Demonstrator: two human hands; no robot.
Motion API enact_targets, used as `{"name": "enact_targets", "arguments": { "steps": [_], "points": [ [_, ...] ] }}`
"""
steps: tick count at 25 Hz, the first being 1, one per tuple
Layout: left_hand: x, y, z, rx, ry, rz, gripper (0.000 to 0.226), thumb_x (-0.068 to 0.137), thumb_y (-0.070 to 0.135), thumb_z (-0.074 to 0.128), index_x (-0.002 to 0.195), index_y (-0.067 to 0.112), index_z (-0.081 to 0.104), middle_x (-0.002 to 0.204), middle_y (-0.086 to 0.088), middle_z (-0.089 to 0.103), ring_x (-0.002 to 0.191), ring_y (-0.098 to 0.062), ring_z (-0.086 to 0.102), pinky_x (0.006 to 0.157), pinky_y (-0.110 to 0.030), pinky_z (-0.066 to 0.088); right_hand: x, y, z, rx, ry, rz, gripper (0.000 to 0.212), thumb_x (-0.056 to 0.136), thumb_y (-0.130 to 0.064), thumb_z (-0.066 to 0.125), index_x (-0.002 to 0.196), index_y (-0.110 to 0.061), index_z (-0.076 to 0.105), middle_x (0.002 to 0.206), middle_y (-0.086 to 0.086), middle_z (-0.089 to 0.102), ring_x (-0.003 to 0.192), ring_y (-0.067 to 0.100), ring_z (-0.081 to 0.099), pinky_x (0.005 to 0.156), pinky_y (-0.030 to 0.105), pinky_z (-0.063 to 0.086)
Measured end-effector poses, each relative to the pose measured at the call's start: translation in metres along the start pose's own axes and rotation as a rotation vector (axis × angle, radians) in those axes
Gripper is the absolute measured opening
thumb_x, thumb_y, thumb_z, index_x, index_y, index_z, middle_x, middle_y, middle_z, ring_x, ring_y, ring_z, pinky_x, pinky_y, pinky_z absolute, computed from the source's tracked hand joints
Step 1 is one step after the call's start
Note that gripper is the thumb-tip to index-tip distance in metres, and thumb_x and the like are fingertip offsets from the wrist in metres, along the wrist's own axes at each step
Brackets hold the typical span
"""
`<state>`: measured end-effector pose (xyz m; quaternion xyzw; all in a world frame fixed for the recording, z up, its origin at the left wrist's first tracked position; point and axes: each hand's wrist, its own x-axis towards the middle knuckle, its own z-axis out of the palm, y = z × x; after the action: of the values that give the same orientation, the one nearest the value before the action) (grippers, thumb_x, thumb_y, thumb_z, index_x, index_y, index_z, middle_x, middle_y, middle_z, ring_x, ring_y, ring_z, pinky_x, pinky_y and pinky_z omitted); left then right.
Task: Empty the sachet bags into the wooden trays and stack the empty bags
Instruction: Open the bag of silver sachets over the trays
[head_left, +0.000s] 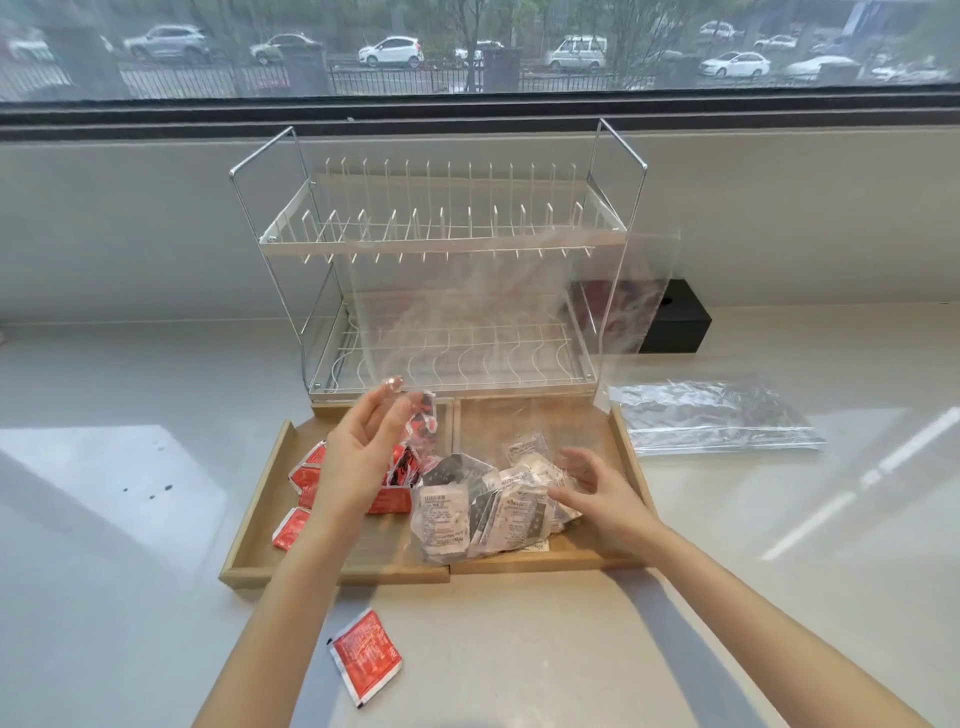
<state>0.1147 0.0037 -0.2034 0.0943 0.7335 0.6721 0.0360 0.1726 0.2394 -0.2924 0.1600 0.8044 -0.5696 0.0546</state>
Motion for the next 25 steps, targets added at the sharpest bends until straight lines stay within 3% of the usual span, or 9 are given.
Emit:
{"name": "enact_targets", "arguments": {
  "steps": [1,3,5,10,12,16,19,22,25],
  "points": [
    [-0.003,-0.013,0.0,0.073,-0.044,-0.059,0.046,0.085,0.029,0.053,0.13,0.024,0.043,0.116,0.014,0.059,0.103,0.001,0.057,0.083,-0.01,0.046,0.001,0.002,0.002,-0.014,0.005,-0.004,0.055,0.079,-0.012,0.067,0.128,-0.013,0.042,0.117,0.0,0.05,0.119,0.017,0.048,0.097,0.023,0.037],
    [-0.015,-0.042,0.002,0.217,-0.168,-0.177,0.063,0.083,0.029,0.057,0.139,0.026,0.027,0.134,0.009,0.045,0.117,-0.006,0.046,0.095,-0.022,0.041,0.003,0.004,0.003,-0.055,0.013,-0.021,0.05,0.079,-0.01,0.067,0.125,-0.013,0.045,0.119,0.001,0.052,0.115,0.015,0.05,0.097,0.022,0.037],
    [-0.028,-0.063,0.008,0.281,-0.246,-0.215,0.075,0.079,0.025,0.066,0.139,0.028,0.021,0.137,0.011,0.035,0.125,-0.009,0.037,0.106,-0.031,0.031,0.006,0.008,0.005,-0.099,0.03,-0.039,0.048,0.079,-0.012,0.067,0.122,-0.012,0.047,0.123,0.007,0.055,0.112,0.017,0.053,0.099,0.027,0.04],
    [-0.032,-0.081,0.015,0.39,-0.211,-0.162,0.076,0.082,0.018,0.063,0.141,0.018,0.016,0.144,0.002,0.032,0.129,-0.007,0.027,0.101,-0.021,0.022,0.007,0.005,0.012,-0.217,0.081,-0.028,0.052,0.081,-0.017,0.066,0.126,-0.01,0.042,0.107,-0.002,0.049,0.095,0.012,0.049,0.06,0.01,0.037],
    [-0.029,-0.082,0.016,0.475,-0.194,-0.168,0.075,0.084,0.022,0.061,0.142,0.018,0.015,0.146,-0.005,0.034,0.133,-0.02,0.032,0.102,-0.026,0.028,0.008,0.006,0.013,-0.293,0.108,-0.028,0.041,0.083,-0.02,0.064,0.119,-0.007,0.05,0.101,0.001,0.053,0.093,0.014,0.05,0.062,0.018,0.036],
    [-0.033,-0.074,0.019,0.576,-0.17,-0.032,0.064,0.087,0.02,0.056,0.141,0.017,0.021,0.137,-0.022,0.045,0.125,-0.033,0.044,0.101,-0.032,0.034,0.0,0.007,0.018,-0.409,0.223,-0.132,0.03,0.087,-0.025,0.056,0.112,-0.007,0.058,0.113,0.013,0.056,0.107,0.027,0.05,0.089,0.035,0.038],
    [-0.028,-0.057,0.015,0.508,-0.113,0.056,0.06,0.087,0.016,0.055,0.139,0.022,0.026,0.143,-0.007,0.041,0.13,-0.023,0.04,0.104,-0.035,0.031,-0.016,-0.011,0.009,-0.379,0.291,-0.241,0.031,0.092,-0.028,0.048,0.112,-0.007,0.057,0.112,0.016,0.058,0.106,0.031,0.054,0.082,0.032,0.037],
    [-0.025,-0.039,0.015,0.429,-0.086,0.1,0.059,0.088,0.021,0.054,0.139,0.026,0.025,0.143,-0.002,0.039,0.127,-0.014,0.037,0.103,-0.032,0.03,-0.032,-0.03,-0.01,-0.392,0.299,-0.319,0.032,0.095,-0.031,0.04,0.116,-0.011,0.053,0.116,0.015,0.062,0.109,0.03,0.057,0.074,0.032,0.041],
    [-0.034,-0.034,0.021,0.415,-0.142,0.089,0.058,0.09,0.023,0.051,0.14,0.027,0.021,0.147,-0.001,0.033,0.129,-0.014,0.034,0.101,-0.026,0.026,-0.042,-0.031,-0.024,-0.41,0.304,-0.301,0.033,0.094,-0.035,0.04,0.114,-0.012,0.051,0.091,0.01,0.065,0.086,0.027,0.059,0.073,0.041,0.047]
  ]
}}
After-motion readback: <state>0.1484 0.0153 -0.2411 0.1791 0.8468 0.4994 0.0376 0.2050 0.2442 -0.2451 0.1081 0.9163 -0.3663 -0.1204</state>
